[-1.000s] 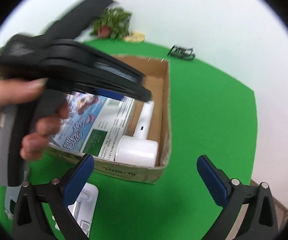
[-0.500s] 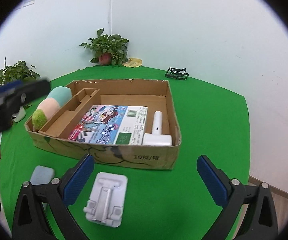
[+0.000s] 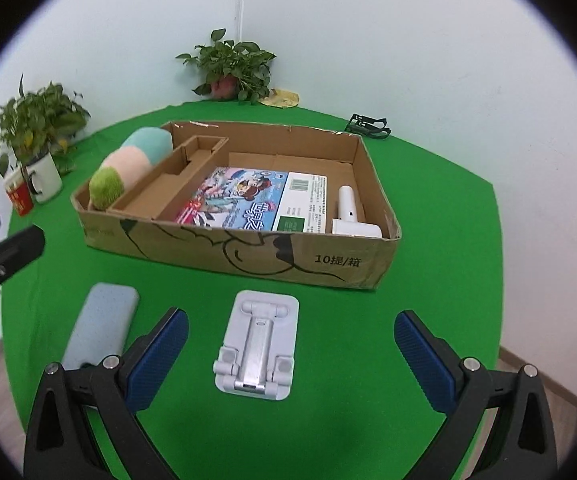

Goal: Organize objects
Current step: 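Open the left tool and withdraw it from the hair dryer, then move the left tool to the light-blue phone case and grasp its edge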

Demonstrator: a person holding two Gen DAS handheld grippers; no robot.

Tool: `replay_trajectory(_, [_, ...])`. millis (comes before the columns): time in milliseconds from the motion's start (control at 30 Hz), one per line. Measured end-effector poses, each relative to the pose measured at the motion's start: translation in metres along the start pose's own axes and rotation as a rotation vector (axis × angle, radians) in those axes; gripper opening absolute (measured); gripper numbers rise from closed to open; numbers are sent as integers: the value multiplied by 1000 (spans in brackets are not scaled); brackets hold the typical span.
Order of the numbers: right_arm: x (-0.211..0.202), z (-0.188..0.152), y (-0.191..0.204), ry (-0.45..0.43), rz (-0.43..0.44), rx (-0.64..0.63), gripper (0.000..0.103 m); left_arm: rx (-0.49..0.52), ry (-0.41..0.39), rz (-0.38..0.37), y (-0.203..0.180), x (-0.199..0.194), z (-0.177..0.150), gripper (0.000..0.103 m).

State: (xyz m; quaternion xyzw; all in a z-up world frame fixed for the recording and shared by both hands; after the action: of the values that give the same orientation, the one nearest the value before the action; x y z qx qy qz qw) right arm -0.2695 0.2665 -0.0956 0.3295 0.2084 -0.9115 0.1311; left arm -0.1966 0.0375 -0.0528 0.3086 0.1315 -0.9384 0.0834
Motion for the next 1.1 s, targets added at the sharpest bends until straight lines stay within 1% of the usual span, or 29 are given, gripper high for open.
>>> replay_trajectory(33, [-2,-1,6,-2,20,14,102,-8,14,2,5,2,-3,103])
replay_trajectory(100, [1,1,16,-9,88,61,102,-26,43,2,14,6,-9,103])
replay_trajectory(200, [0,-7,23,-19,166,61,102,-51,81,-2,27,11,-18,103])
replay_trajectory(233, [1,-8,27,-22,199,53,102,-55,93,-6,30,12,-21,103])
replay_trajectory(267, [1,-9,39,-24,261,33,102,-55,107,-9,34,12,-24,103])
replay_trajectory(333, [-1,-14,59,-30,346,-20,102,-54,137,3,44,16,-36,103])
replay_trajectory(400, [-2,-18,80,-38,396,-68,102,-56,170,4,52,19,-45,103])
replay_trajectory(467, [0,-20,97,-38,443,-98,102,-71,208,-13,58,23,-54,103])
replay_trajectory(633, [9,-26,139,-5,557,-115,102,-147,317,-94,69,40,-70,101])
replay_trajectory(700, [9,-30,155,2,593,-123,102,-184,368,-130,70,49,-74,98])
replay_trajectory(833, [11,-33,175,21,645,-117,102,-240,466,-220,63,64,-83,94])
replay_trajectory(900, [9,-35,179,18,645,-138,102,-252,506,-249,57,70,-90,86])
replay_trajectory(967, [8,-37,179,18,640,-139,102,-258,547,-283,49,74,-97,79])
replay_trajectory(1033, [8,-40,175,24,635,-123,102,-248,540,-307,41,74,-97,77])
replay_trajectory(1100, [9,-43,170,28,626,-116,102,-247,571,-362,27,72,-100,73])
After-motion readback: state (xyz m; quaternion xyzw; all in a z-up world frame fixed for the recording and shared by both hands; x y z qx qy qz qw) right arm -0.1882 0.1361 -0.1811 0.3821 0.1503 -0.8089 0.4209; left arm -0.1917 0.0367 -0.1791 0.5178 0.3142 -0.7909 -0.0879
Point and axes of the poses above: each gripper's, at about its wrist camera, not at the fingertips, and x roughly the way its jaws point, y to its left, z to its top, the point moved 9 cm from there along x, roughly the way its jaws point, and after that the axes turned 14 degrees about -x, right-handed, at the moved point
